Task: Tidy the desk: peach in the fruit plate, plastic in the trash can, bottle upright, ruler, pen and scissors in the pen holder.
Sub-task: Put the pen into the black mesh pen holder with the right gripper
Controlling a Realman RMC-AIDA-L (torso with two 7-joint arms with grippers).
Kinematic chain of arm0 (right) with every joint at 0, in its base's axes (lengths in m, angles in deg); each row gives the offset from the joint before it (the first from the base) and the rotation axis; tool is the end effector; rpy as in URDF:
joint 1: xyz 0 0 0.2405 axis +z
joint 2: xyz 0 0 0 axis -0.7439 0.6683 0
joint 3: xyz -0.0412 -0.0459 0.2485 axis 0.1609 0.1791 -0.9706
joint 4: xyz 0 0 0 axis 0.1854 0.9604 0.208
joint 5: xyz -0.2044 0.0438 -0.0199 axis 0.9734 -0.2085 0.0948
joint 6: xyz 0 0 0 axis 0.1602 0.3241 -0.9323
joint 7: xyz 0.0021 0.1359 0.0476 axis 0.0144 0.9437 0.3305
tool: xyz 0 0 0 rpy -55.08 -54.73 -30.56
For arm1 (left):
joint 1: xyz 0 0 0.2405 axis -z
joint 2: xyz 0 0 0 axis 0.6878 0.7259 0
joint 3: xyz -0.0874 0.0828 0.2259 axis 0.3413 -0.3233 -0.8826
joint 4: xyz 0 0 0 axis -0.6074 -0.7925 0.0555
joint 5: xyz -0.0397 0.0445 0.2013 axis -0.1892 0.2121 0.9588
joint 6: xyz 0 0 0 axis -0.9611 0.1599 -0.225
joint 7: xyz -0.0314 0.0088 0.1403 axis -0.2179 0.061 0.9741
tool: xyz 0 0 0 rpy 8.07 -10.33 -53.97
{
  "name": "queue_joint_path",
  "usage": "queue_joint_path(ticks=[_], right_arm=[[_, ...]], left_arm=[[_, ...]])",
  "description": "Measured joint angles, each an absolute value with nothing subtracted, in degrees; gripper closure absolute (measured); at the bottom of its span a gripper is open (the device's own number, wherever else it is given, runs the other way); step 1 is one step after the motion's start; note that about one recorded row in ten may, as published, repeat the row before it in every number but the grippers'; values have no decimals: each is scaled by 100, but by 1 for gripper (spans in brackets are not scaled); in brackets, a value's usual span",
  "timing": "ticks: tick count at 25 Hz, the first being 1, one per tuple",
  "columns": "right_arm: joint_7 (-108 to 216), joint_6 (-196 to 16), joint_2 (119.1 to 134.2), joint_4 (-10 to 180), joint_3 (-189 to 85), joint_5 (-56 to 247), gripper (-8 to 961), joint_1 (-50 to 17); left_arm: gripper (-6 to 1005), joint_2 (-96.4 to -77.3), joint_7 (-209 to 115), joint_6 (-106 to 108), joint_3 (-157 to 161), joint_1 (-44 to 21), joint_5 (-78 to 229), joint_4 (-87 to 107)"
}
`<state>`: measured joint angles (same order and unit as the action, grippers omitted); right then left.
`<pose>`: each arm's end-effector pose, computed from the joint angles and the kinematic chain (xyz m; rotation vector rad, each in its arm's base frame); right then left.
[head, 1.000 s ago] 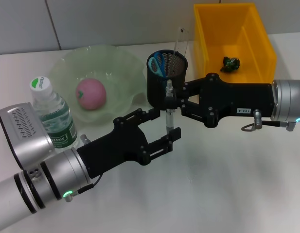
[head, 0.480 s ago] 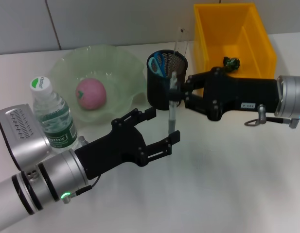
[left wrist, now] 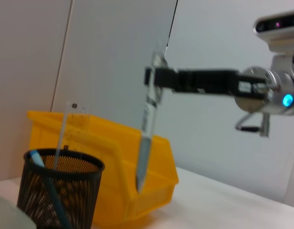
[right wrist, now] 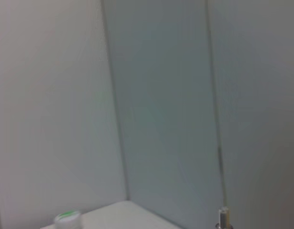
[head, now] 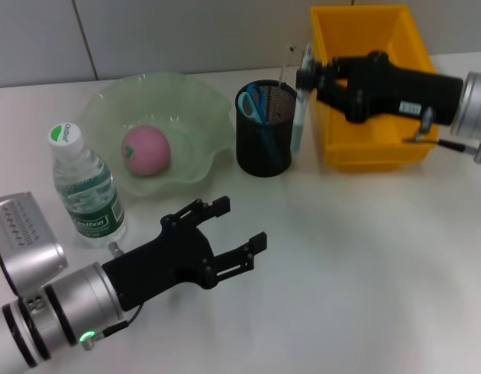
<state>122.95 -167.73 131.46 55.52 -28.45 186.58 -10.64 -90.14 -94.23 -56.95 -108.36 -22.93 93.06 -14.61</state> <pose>0.2253 0.3791 0.0304 -2.4959 0.4206 0.9432 -0.2403 0.2750 -0.1050 -2.5496 -0.5652 -0.9777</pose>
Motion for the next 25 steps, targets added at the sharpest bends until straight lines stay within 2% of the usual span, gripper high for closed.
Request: queue_joint_path(ticks=[10, 19, 25], right_arm=[[12440, -16227, 13159, 5446, -2817, 18269, 751, -793], [12403, -15475, 13288, 5480, -2274, 18269, 737, -535], [12375, -15102, 13318, 5550, -1989, 18269, 727, -465]], left_arm=[[155, -8995, -9253, -5876, -10760, -2454, 9439, -1353], [155, -8960, -9225, -5881, -10755, -2463, 9456, -1294], [155, -8938, -9224, -5881, -10735, -2465, 9456, -1273]])
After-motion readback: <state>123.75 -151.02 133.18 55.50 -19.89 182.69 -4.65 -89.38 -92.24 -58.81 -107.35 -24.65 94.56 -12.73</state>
